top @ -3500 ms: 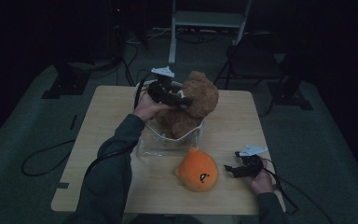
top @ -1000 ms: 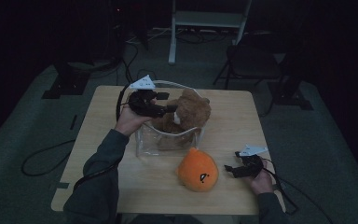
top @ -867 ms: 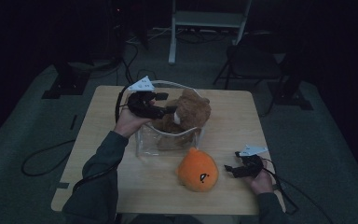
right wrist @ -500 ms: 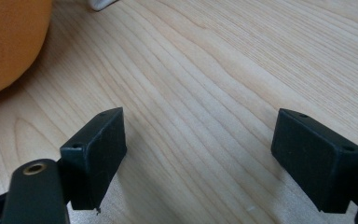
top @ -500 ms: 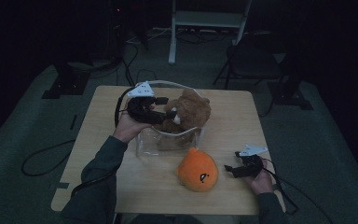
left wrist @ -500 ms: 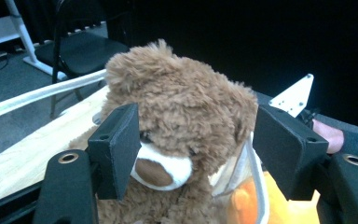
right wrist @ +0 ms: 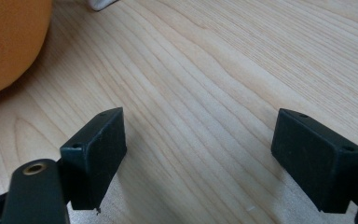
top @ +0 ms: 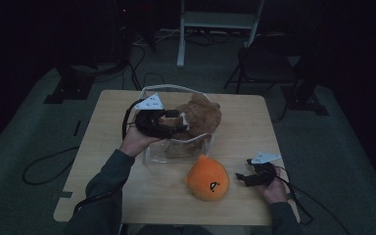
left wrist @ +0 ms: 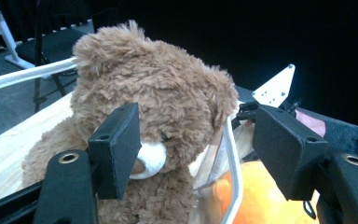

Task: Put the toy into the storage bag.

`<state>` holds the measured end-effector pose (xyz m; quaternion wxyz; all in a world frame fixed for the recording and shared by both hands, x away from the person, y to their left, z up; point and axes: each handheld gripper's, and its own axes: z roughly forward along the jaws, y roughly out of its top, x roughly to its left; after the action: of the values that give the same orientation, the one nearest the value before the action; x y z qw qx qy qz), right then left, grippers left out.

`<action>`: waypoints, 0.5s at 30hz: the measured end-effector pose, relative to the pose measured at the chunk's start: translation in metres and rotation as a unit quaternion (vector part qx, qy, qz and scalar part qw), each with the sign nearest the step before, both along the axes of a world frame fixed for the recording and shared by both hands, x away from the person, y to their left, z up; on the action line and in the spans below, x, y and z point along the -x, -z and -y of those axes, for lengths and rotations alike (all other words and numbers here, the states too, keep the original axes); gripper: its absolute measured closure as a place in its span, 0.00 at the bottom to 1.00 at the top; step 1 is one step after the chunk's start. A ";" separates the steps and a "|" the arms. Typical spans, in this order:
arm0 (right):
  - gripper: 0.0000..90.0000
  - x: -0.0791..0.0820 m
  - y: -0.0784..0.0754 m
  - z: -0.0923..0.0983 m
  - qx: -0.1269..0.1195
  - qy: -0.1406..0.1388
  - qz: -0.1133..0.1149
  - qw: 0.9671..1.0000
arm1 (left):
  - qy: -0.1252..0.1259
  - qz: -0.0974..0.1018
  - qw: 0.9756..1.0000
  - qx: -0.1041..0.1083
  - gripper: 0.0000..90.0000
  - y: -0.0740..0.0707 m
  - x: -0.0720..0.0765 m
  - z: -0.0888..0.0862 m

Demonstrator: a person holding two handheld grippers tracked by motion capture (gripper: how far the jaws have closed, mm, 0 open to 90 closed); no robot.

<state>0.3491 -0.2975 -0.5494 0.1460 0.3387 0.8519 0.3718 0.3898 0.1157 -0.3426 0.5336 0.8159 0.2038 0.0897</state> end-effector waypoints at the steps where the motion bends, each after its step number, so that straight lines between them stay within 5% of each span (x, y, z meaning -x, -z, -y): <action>1: 0.19 0.000 0.000 0.000 0.000 0.000 0.000 1.000 | -0.001 -0.001 1.000 -0.001 0.37 0.001 0.001 0.000; 15: 0.19 0.000 0.000 0.000 0.000 0.000 0.000 1.000 | 0.015 -0.003 1.000 0.002 0.38 0.011 0.015 0.002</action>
<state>0.3491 -0.2975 -0.5494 0.1461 0.3386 0.8519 0.3718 0.3747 0.1134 -0.3532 0.5357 0.8181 0.1935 0.0792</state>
